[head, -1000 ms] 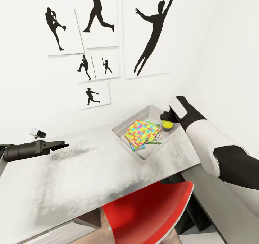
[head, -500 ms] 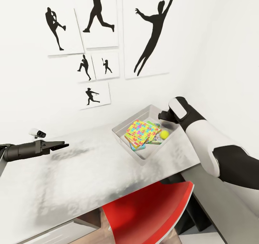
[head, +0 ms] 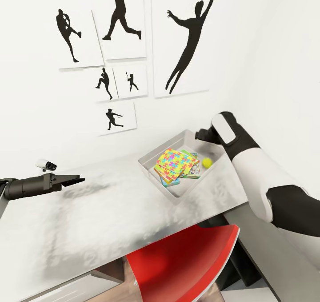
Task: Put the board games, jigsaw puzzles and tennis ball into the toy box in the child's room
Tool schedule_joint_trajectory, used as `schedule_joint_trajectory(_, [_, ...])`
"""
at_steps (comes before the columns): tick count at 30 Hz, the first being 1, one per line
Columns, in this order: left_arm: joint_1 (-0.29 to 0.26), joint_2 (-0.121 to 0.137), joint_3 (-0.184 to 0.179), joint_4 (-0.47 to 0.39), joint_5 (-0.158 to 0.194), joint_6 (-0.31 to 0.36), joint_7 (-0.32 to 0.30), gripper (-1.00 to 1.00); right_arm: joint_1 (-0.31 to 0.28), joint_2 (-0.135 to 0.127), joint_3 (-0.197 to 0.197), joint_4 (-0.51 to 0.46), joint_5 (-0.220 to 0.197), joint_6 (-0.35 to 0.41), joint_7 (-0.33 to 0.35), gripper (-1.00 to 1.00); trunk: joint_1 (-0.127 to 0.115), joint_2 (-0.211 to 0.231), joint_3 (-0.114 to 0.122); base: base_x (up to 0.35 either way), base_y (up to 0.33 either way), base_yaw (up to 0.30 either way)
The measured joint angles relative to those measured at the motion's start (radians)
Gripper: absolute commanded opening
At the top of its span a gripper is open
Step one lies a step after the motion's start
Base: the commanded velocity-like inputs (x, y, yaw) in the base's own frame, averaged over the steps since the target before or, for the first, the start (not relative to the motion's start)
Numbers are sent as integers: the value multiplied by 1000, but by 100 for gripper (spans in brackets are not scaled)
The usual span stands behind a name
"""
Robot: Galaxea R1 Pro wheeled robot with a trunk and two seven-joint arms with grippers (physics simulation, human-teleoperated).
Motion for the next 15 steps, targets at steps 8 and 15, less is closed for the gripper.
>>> schedule_joint_trajectory(8, [0,0,0,0,1,0,0,100,16,-3,-3,-81,-6,50,0,100,0,0,1,0,-21,-13])
schedule_joint_trajectory(15, [0,1,0,4,-1,-1,0,100,67,-40,-54,-250,-38,126,8,100,0,0,10,0,-108,-87])
